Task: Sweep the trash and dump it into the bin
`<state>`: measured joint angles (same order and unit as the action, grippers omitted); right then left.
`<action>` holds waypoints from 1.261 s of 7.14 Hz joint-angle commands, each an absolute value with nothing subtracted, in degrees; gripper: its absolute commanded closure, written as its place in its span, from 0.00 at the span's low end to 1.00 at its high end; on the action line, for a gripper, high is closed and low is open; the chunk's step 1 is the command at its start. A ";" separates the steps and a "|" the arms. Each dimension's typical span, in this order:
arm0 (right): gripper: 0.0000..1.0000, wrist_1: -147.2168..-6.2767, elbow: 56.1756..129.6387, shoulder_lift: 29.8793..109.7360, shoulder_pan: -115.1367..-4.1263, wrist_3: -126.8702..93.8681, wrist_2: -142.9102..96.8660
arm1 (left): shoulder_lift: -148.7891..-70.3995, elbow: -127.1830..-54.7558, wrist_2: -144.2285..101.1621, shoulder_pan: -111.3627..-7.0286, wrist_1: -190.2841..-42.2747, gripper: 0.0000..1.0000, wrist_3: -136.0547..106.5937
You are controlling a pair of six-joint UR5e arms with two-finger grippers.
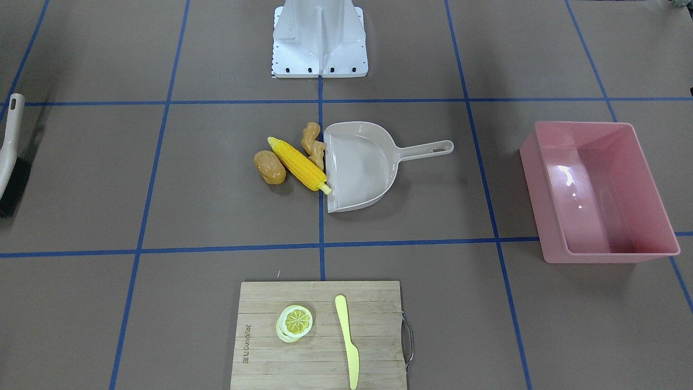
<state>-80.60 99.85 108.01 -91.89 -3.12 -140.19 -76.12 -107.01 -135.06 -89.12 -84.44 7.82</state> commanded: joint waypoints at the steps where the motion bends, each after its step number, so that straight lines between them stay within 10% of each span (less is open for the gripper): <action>1: 0.00 -79.98 101.42 109.34 -87.48 -3.16 -138.52 | -76.20 -108.45 -135.09 -89.03 -84.46 0.02 7.82; 9: 0.00 -57.66 102.39 110.92 -63.91 -35.58 -132.37 | -95.58 -112.50 -134.65 -65.44 -85.51 0.02 7.73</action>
<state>-58.43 102.03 110.39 -65.35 -33.64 -133.24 -90.14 -112.72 -135.02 -71.27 -84.89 7.73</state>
